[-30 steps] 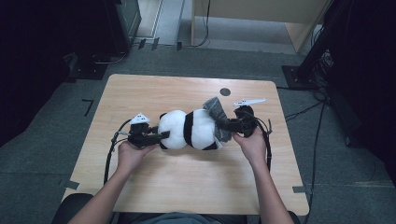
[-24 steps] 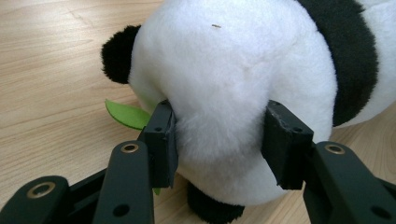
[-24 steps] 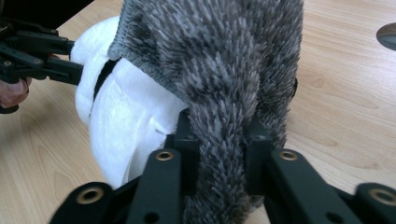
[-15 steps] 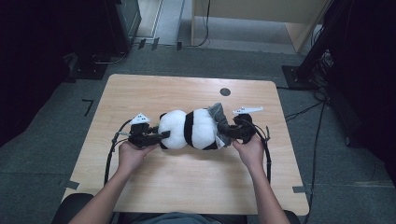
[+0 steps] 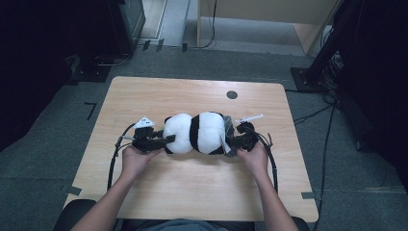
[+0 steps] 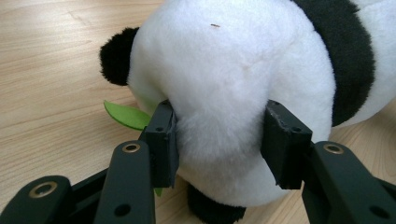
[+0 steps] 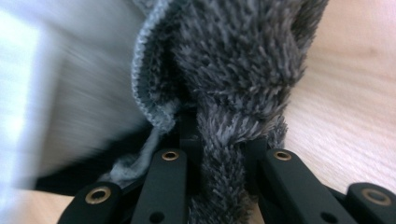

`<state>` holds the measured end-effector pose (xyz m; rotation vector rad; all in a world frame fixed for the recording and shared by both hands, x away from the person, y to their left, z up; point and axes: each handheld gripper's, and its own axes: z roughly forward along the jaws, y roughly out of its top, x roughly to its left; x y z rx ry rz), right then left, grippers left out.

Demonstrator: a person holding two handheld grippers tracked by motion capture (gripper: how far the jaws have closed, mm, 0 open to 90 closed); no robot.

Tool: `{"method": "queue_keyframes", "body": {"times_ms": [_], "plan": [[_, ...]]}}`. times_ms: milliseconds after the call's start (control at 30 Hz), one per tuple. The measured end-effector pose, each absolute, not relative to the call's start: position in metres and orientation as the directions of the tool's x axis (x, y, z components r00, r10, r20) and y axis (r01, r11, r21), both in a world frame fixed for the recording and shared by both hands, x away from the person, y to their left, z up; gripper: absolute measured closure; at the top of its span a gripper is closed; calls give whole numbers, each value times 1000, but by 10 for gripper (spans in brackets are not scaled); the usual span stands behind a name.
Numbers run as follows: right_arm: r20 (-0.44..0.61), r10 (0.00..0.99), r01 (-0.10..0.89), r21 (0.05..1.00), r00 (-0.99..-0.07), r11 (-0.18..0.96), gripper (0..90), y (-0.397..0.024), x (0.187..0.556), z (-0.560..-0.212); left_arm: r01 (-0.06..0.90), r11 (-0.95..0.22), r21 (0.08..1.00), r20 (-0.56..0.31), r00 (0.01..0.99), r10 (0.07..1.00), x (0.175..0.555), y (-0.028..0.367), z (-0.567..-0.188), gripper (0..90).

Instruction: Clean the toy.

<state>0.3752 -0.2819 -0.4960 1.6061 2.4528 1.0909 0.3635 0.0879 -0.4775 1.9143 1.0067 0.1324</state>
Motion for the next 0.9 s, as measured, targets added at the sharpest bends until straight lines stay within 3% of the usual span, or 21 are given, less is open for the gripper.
{"method": "queue_keyframes", "body": {"times_ms": [233,367,733,900], "plan": [[373,824,823,538,-426,182,783,-289,375,-486,593,-229,772,-300,658,691,364,89,-477,518],[410,820,810,577,-400,107,783,-301,371,-469,593,-233,771,-297,658,692,363,89,-477,518],[416,792,739,671,-448,65,779,-304,355,-418,593,-235,770,-295,657,694,363,88,-476,518],[437,763,738,670,-477,77,779,-287,361,-418,596,-232,769,-297,654,696,363,88,-476,519]]}}
